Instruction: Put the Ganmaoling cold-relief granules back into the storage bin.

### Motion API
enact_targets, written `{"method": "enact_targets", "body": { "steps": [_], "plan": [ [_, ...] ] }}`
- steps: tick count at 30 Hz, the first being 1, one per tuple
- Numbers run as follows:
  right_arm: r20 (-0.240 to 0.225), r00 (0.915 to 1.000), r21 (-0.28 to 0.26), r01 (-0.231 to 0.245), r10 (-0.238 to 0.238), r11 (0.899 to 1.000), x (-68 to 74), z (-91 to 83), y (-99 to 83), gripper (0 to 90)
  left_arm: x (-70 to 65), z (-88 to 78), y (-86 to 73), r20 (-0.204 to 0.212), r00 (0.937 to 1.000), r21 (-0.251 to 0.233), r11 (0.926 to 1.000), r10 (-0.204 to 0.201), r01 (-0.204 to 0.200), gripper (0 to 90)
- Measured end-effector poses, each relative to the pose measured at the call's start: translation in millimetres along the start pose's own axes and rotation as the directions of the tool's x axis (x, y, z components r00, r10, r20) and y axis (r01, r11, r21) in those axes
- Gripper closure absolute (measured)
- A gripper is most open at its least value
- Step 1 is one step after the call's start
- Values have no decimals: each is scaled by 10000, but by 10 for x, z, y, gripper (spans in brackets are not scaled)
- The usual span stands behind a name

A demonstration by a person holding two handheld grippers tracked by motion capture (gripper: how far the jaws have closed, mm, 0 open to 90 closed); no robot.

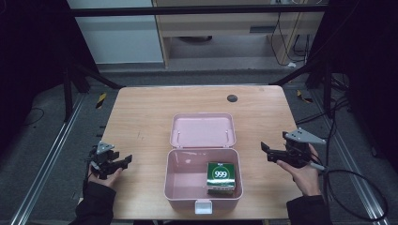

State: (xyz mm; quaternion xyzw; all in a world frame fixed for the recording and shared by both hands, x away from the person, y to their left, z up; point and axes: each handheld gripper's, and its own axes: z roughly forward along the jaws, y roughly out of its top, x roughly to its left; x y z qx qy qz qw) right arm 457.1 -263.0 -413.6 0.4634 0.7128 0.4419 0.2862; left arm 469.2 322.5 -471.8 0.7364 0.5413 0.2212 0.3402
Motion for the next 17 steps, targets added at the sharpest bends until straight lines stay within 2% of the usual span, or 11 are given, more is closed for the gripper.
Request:
{"method": "enact_targets", "body": {
  "steps": [2,4,9,12,17],
  "plan": [
    [252,9994,52,-258,257,9997,-49,26,-75,85,4,9,-1,9,10000,32,10000,-4,4,401],
    [615,9976,119,-329,321,9994,-93,52,-149,83,8,18,-5,-4,10000,45,10000,-14,14,400],
    [905,9949,621,-512,454,9968,-219,139,-336,72,26,40,-16,-111,9999,134,9999,-14,15,373],
    [1116,9931,907,-457,354,9948,-274,188,-431,66,46,53,-21,-190,9998,166,9998,-54,57,351],
    [1384,9894,1183,-601,435,9912,-341,226,-520,67,72,74,-33,-262,9996,207,9997,-95,101,315]
  ]
}}
